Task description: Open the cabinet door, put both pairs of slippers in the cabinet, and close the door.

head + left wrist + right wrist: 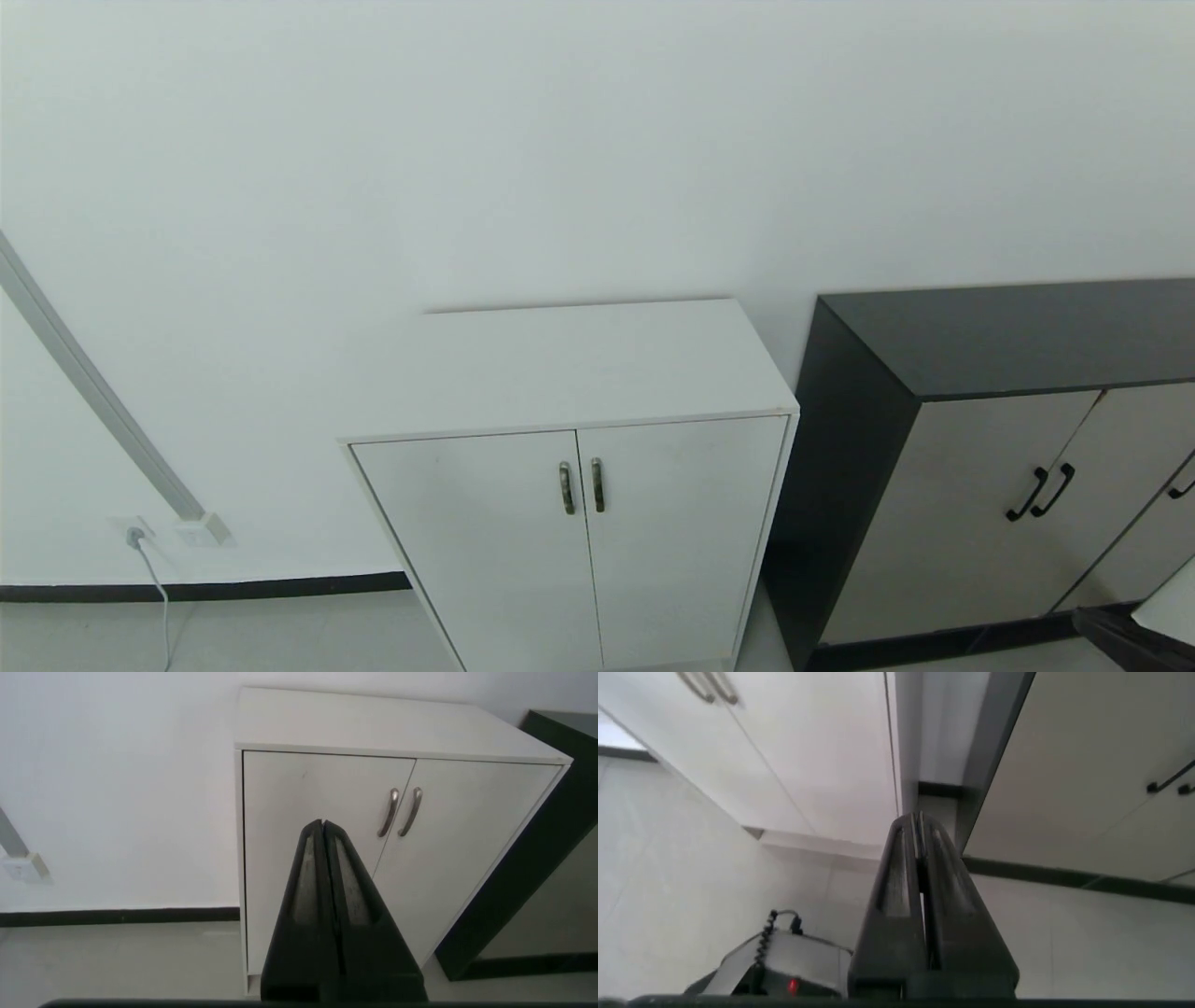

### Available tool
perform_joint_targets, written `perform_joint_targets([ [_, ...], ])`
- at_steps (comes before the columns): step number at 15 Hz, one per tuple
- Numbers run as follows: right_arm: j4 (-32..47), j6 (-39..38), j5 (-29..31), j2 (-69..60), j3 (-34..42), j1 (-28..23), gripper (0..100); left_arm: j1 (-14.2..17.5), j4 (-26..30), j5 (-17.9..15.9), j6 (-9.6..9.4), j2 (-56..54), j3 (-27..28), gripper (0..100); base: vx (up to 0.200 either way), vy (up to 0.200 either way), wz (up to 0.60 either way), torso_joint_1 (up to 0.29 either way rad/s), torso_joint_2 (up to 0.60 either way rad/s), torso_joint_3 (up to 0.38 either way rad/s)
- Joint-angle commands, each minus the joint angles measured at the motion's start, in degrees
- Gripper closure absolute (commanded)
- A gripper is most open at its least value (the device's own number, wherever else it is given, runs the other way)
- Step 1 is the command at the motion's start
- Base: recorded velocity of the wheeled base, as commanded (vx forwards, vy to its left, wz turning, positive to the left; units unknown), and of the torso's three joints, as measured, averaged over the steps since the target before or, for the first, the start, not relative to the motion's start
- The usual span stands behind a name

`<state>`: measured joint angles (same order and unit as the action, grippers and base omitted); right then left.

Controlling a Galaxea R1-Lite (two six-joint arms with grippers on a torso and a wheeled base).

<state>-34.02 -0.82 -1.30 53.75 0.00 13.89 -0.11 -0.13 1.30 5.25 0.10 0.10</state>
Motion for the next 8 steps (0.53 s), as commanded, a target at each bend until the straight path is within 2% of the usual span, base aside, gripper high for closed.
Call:
perform_joint_targets([
  [1, 6.25, -0.06, -0.54, -9.89, -0.09, 0.00, 100, 0.02, -0.04, 0.01, 0.02, 0.08, -0.01, 100, 0.000, 0.000, 0.00, 0.000, 0.00, 0.000],
  [4, 13.98, -0.06, -2.91, -15.52, -0.09, 0.00, 100, 0.02, -0.04, 0.01, 0.02, -0.01, -0.01, 100, 0.000, 0.000, 0.00, 0.000, 0.00, 0.000],
  [8, 23.65, 0.11, -3.00, -23.34, 0.00, 0.44, 100, -0.07, -0.04, 0.01, 0.02, 0.08, -0.01, 100, 0.000, 0.000, 0.00, 0.000, 0.00, 0.000],
])
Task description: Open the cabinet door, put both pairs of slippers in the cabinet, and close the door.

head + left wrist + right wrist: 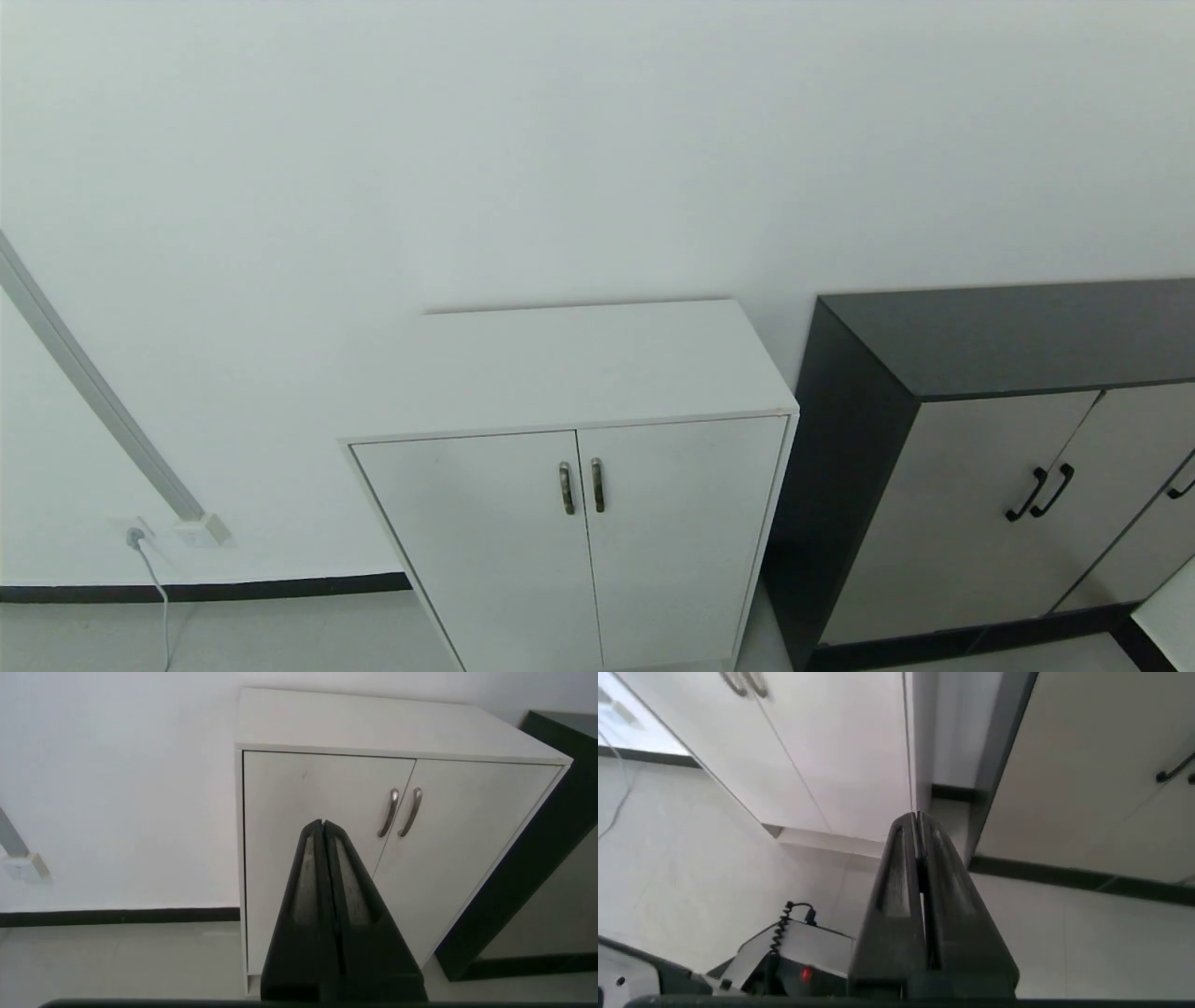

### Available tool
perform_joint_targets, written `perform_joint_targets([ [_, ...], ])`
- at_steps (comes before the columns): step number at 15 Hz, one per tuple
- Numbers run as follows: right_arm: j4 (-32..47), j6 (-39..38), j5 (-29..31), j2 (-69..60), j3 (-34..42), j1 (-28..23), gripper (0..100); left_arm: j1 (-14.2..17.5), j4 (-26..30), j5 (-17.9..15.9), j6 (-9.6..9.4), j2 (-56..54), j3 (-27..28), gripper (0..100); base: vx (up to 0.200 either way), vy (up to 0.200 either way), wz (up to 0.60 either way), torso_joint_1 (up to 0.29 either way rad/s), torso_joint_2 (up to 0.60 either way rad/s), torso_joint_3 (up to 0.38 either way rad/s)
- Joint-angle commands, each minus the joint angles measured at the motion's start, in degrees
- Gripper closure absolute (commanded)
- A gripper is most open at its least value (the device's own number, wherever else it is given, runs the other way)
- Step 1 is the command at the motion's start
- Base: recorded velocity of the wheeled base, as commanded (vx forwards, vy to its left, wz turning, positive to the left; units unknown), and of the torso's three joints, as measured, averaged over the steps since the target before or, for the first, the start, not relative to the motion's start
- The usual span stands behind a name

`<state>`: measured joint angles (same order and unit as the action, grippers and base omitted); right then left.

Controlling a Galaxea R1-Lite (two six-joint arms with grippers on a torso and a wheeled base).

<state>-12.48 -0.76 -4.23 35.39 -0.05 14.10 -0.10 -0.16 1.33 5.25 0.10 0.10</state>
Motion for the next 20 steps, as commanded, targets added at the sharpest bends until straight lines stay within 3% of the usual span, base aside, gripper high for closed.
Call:
perform_joint_targets([
  [1, 5.01, 0.05, -0.08, -7.70, 0.05, 0.22, 100, -0.08, -0.02, -0.01, 0.02, -0.01, -0.01, 100, 0.000, 0.000, 0.00, 0.000, 0.00, 0.000],
  [4, 11.52, 0.32, 0.01, -14.73, -0.30, 0.75, 100, 0.01, -0.02, -0.01, 0.02, -0.01, -0.01, 100, 0.000, 0.000, 0.00, 0.000, 0.00, 0.000],
  [12, 12.48, 3.04, -0.16, -16.93, 0.05, 2.95, 100, 0.01, -0.02, -0.01, 0.02, 0.08, -0.01, 100, 0.000, 0.000, 0.00, 0.000, 0.00, 0.000],
  [20, 12.57, 3.39, 0.01, -22.82, 0.05, -10.59, 100, 0.01, -0.02, -0.01, 0.02, 0.08, -0.01, 100, 0.000, 0.000, 0.00, 0.000, 0.00, 0.000],
])
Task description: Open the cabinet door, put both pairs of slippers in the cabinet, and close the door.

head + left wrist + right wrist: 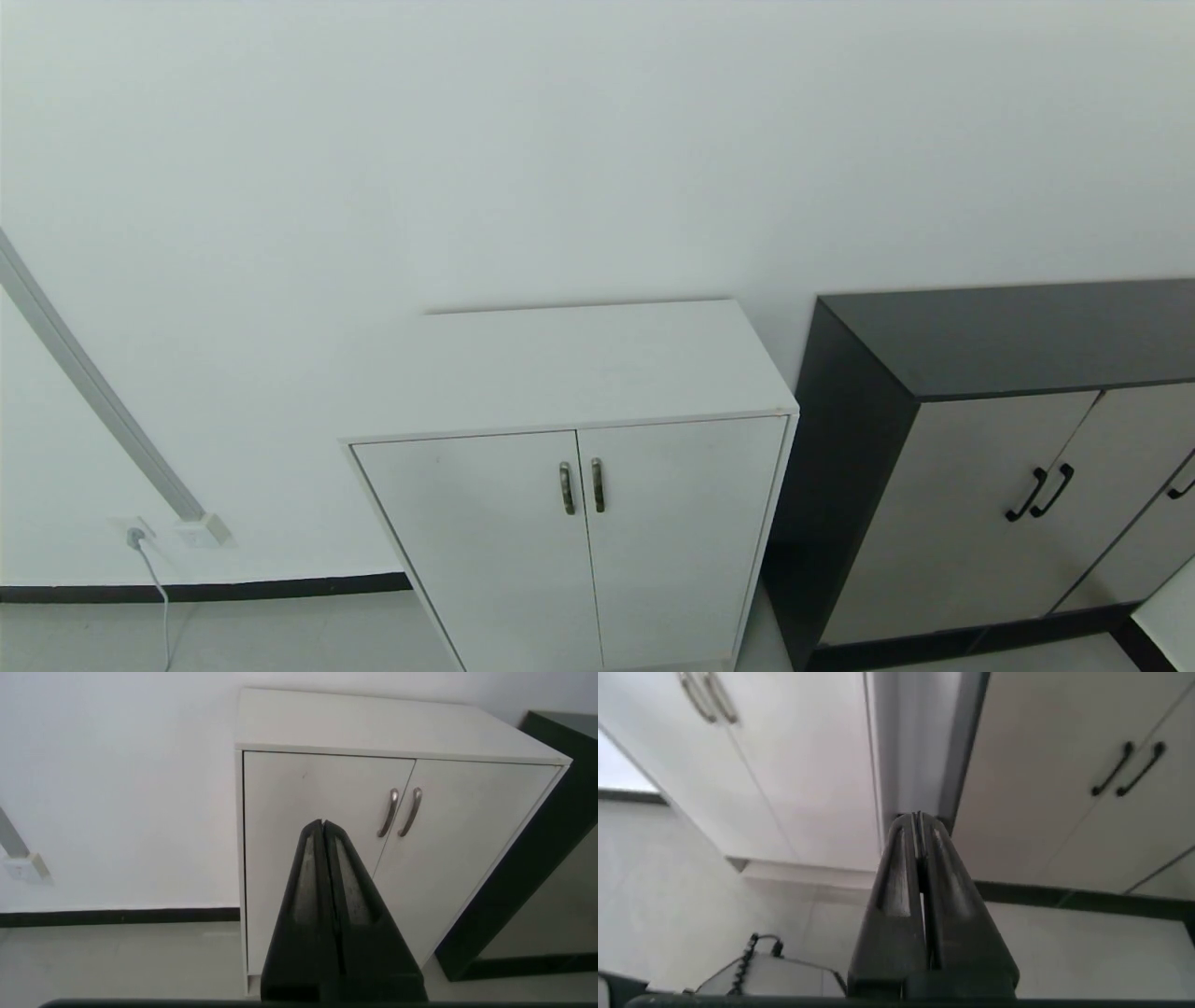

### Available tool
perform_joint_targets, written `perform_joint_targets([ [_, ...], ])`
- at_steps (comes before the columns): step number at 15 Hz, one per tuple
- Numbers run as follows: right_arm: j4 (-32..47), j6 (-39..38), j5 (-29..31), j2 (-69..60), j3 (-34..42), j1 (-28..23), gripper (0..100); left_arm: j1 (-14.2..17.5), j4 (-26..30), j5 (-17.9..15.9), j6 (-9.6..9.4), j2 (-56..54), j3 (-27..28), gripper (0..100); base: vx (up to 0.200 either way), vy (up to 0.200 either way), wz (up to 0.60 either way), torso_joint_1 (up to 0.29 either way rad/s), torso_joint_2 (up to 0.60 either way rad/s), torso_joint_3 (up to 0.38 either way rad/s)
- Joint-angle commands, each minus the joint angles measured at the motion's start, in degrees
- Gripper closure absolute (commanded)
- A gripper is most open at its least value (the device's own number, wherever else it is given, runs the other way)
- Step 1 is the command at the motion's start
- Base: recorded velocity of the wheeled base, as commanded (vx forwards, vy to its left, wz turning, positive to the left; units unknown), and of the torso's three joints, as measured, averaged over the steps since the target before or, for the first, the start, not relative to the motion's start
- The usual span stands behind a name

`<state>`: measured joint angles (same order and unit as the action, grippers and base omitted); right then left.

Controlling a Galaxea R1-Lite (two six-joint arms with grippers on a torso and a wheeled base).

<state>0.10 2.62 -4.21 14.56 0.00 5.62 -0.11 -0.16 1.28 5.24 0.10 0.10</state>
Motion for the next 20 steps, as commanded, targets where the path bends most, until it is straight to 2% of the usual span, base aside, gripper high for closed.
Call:
perform_joint_targets([
  [1, -0.01, 0.02, -0.01, -3.66, 0.00, -3.42, 100, 0.02, -0.02, 0.04, 0.03, 0.08, -0.01, 100, 0.000, 0.000, 0.00, 0.000, 0.00, 0.000],
  [5, -0.10, -0.07, -0.01, -9.46, 0.00, -5.71, 100, 0.02, -0.02, -0.05, -0.14, 0.08, -0.01, 100, 0.000, 0.000, 0.00, 0.000, 0.00, 0.000],
  [9, -0.19, -1.48, -0.36, -14.47, 0.00, -5.53, 100, -0.07, 0.07, -0.05, -0.14, -0.01, -0.01, 100, 0.000, 0.000, 0.00, 0.000, 0.00, 0.000],
  [12, -0.36, -3.94, 0.25, -14.56, 0.00, -5.53, 100, 0.02, 0.07, -0.23, -1.73, 0.08, -0.10, 100, 0.000, 0.000, 0.00, 0.000, 0.00, 0.000],
  [13, -0.36, -3.94, 0.25, -14.47, 0.00, -5.53, 100, 0.02, 0.07, -0.14, -1.64, 0.08, -0.10, 100, 0.000, 0.000, 0.00, 0.000, 0.00, 0.000],
  [15, -0.36, -3.94, 0.34, -14.56, 0.00, -5.53, 100, 0.02, -0.02, 2.85, 0.73, -0.01, -0.10, 100, 0.000, 0.000, 0.00, 0.000, 0.00, 0.000],
  [20, -0.27, -3.76, 0.25, -14.56, 0.00, -5.53, 100, 0.02, -0.11, 3.55, 1.00, -0.01, -0.10, 100, 0.000, 0.000, 0.00, 0.000, 0.00, 0.000],
])
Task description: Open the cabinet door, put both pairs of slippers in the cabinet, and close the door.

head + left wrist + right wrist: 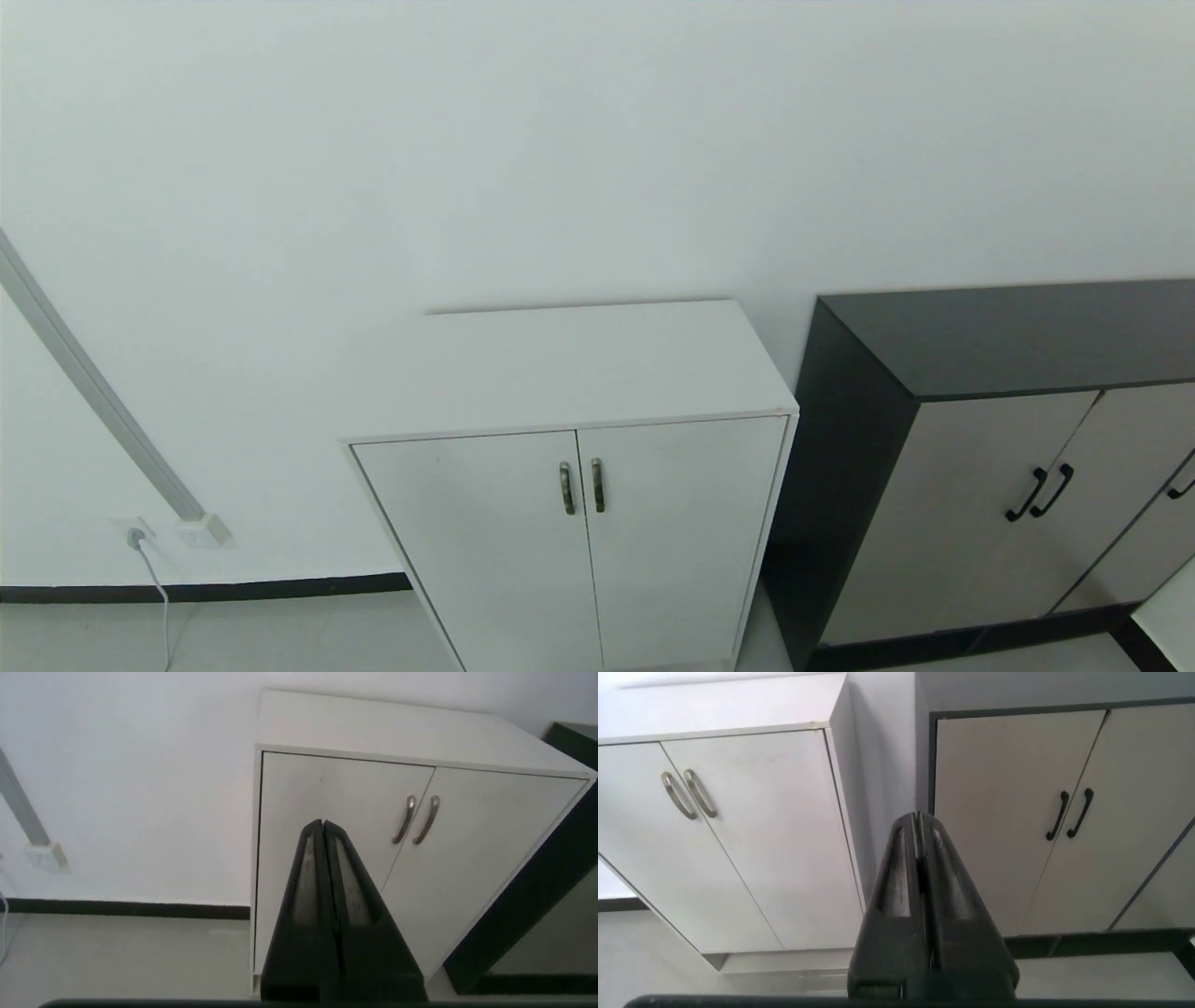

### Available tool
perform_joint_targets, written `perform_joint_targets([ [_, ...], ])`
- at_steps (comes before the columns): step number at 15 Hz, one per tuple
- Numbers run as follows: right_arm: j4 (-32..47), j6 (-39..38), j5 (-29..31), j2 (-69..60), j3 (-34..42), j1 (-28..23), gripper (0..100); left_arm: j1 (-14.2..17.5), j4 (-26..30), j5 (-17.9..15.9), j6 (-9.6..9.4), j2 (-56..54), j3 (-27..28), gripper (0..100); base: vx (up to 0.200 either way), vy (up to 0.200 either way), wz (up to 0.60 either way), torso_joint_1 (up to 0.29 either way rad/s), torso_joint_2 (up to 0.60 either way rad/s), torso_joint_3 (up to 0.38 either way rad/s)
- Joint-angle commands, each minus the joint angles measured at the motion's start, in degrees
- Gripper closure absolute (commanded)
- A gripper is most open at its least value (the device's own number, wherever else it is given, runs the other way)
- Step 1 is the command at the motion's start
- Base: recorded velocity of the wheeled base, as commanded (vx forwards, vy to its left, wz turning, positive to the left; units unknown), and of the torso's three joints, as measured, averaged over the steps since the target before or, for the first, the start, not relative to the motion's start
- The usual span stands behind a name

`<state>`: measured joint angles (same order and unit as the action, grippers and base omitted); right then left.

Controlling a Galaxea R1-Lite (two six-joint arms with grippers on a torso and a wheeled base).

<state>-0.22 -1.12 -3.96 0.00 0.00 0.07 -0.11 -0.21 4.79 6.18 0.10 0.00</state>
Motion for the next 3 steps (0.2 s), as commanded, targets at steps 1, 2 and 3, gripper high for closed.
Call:
perform_joint_targets([
  [1, 0.04, 0.15, -0.08, 0.09, 0.00, 0.01, 100, 0.02, -0.06, 0.04, 0.06, -0.01, 0.00, 100, 0.000, 0.000, 0.00, 0.000, 0.00, 0.000],
  [2, 0.04, 0.33, -0.08, 0.09, 0.00, 0.01, 100, -0.07, -0.06, 0.04, -0.03, -0.01, 0.09, 100, 0.000, 0.000, 0.00, 0.000, 0.00, 0.000],
  [3, 0.04, 0.42, -0.17, 0.00, 0.00, 0.01, 100, 0.02, -0.06, 0.04, 0.06, -0.01, 0.00, 100, 0.000, 0.000, 0.00, 0.000, 0.00, 0.000],
])
